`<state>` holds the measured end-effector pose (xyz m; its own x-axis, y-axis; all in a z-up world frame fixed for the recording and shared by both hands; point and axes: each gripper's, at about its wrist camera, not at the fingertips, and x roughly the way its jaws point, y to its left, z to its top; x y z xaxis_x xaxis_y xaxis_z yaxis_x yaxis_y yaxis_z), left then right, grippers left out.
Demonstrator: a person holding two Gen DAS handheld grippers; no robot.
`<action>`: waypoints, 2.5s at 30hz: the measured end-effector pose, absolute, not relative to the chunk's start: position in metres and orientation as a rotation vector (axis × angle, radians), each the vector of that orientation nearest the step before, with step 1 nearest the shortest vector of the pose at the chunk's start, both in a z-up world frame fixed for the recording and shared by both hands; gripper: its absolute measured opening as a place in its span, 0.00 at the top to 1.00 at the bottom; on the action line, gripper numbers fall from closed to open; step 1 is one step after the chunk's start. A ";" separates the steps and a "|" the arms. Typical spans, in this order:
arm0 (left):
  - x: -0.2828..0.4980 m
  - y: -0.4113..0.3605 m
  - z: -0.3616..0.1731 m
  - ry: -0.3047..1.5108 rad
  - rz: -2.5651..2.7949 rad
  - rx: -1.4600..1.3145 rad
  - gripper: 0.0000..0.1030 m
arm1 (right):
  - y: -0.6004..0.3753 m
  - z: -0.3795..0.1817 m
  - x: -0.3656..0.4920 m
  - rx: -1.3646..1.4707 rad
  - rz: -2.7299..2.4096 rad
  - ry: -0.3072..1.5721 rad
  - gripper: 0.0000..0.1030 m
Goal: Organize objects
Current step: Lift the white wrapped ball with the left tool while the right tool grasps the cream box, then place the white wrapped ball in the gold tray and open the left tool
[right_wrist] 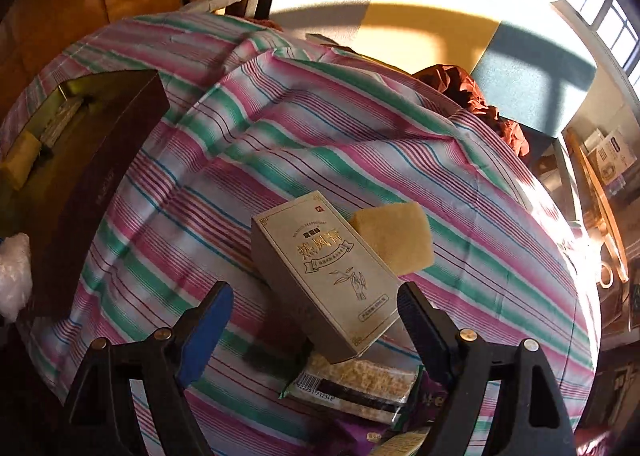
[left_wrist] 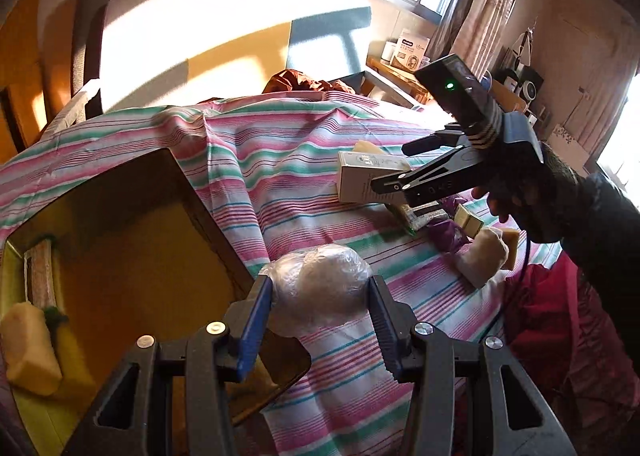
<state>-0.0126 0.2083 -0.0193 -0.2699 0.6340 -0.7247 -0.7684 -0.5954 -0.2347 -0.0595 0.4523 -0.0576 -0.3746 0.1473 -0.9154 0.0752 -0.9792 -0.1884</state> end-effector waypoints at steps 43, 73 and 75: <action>-0.059 0.003 -0.062 0.082 2.430 -1.336 0.49 | 0.387 -0.108 -0.034 -1.693 2.645 0.159 0.50; -0.039 -0.018 -0.040 0.039 2.716 -1.194 0.23 | 0.323 -0.002 -0.033 -1.373 2.808 0.300 0.50; -0.038 -0.021 -0.039 0.028 2.726 -1.187 0.22 | 0.295 0.000 -0.042 -1.422 2.848 0.296 0.50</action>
